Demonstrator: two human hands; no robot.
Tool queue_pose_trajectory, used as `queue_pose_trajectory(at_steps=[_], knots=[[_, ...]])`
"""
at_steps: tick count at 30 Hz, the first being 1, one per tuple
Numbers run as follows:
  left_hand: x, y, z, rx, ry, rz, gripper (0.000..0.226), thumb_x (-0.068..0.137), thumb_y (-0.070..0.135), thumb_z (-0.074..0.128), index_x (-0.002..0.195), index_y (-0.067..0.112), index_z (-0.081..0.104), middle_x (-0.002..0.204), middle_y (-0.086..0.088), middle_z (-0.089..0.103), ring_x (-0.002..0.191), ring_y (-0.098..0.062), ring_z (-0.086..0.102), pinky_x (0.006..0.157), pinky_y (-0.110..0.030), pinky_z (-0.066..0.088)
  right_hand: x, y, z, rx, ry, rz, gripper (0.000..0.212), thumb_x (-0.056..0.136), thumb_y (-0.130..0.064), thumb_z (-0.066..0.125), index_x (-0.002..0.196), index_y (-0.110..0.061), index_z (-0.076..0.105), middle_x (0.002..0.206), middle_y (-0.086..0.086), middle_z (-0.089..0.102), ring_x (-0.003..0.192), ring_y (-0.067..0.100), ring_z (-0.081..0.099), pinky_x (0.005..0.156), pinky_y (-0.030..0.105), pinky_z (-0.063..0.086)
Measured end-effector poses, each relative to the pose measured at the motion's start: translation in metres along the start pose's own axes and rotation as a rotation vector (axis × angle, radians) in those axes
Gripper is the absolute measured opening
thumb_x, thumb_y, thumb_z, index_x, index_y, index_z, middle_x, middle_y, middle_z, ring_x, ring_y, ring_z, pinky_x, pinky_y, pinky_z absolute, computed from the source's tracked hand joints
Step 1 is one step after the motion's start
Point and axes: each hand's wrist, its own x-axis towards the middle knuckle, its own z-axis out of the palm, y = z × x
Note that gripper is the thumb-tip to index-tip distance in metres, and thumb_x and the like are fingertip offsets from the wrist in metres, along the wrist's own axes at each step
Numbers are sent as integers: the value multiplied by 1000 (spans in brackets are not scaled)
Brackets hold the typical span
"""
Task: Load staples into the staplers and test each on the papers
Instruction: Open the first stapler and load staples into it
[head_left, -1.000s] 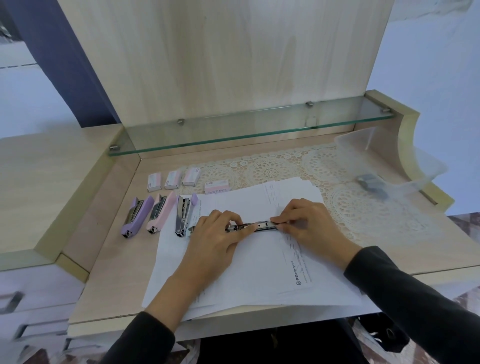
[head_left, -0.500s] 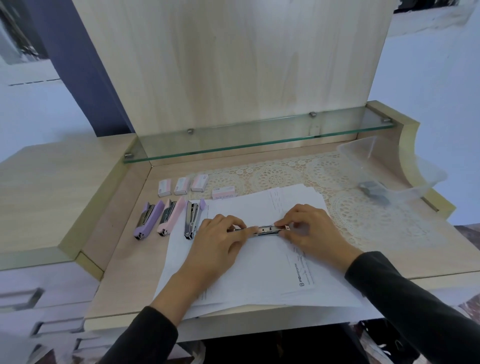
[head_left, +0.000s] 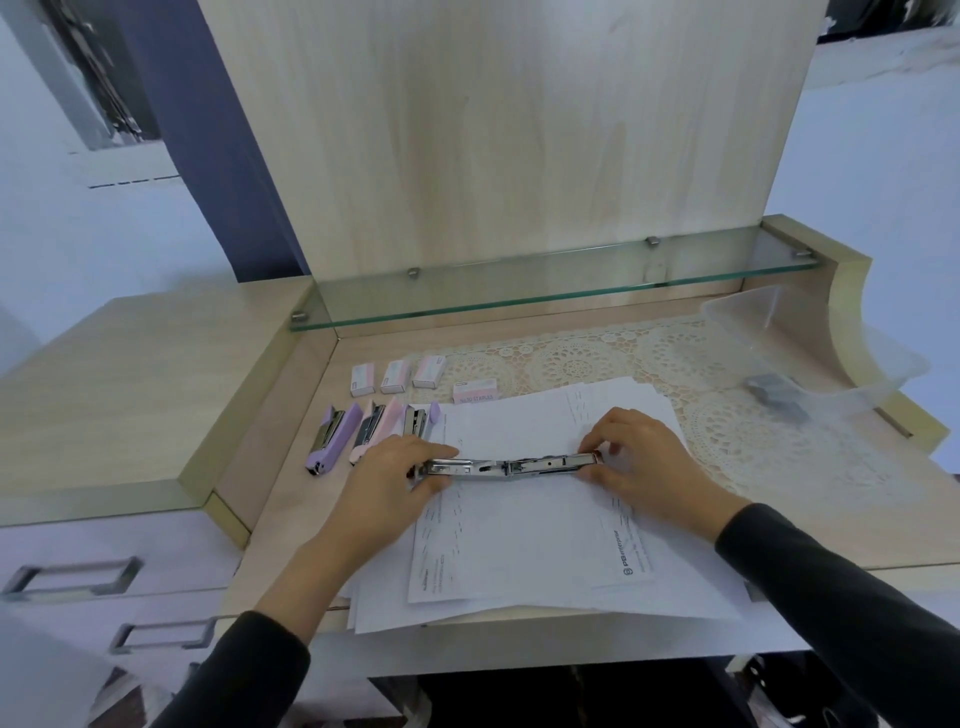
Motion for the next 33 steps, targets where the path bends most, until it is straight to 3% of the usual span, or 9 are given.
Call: queue_pose_trajectory(at_steps=[2,5,9,14,19,22,28,30,33], knots=[[1,9,-3,-155,18,-94,22,77,10,71,98,19,68,86,13,62,76,6,53,69,-8,42,0,-4,-3,42,21,14,12,78,-21,68,87,-17,63,74,-12,51,66,2,44,62,13,33],[3,22,-2,-359,31,-203,20,77,7,71,87,23,65,78,14,60,63,4,55,63,-6,44,1,-14,-6,291,72,91,13,74,-15,72,81,-18,62,60,-10,47,49,1,43,52,9,36],[6,36,5,-570,22,-310,20,77,2,70,89,18,65,86,-3,66,70,-5,63,71,-15,53,0,-32,-6,639,-19,88,24,66,-4,77,83,-18,67,68,-3,64,63,8,58,68,20,51],[7,51,12,-644,-30,-301,32,76,0,69,97,23,64,92,-6,69,82,-12,67,75,-16,52,-1,-48,3,437,3,-46,14,68,-12,77,81,-14,72,72,-5,65,65,6,59,65,14,48],[4,59,17,-767,-60,-326,28,81,-4,62,105,11,64,87,-9,70,76,-15,70,70,-17,54,-2,-45,11,282,-13,-137,28,76,-18,71,103,-20,63,99,-7,60,89,8,56,80,17,46],[4,57,20,-830,-19,-348,14,83,-5,59,91,4,65,81,-10,70,68,-16,69,64,-16,53,-3,-43,9,289,-86,-132,27,85,-7,57,109,-17,62,107,-3,64,94,9,60,90,24,48],[6,44,21,-910,26,-407,15,84,-6,55,95,1,62,84,-11,68,69,-13,69,64,-17,54,-5,-28,-8,195,-387,-66,63,80,9,35,129,-28,44,132,-6,52,118,8,50,106,30,38],[7,42,20,-941,36,-421,14,84,-7,55,93,3,62,85,-12,68,69,-13,69,64,-16,54,-5,-25,-14,151,-395,-41,68,78,10,41,132,-32,39,132,-10,51,114,6,50,104,31,38],[10,43,19,-962,35,-421,16,85,-8,54,90,4,63,87,-12,68,71,-13,69,64,-15,53,-5,-26,-16,82,-420,-24,77,74,-10,69,135,-38,32,131,-16,49,112,6,46,100,23,35]])
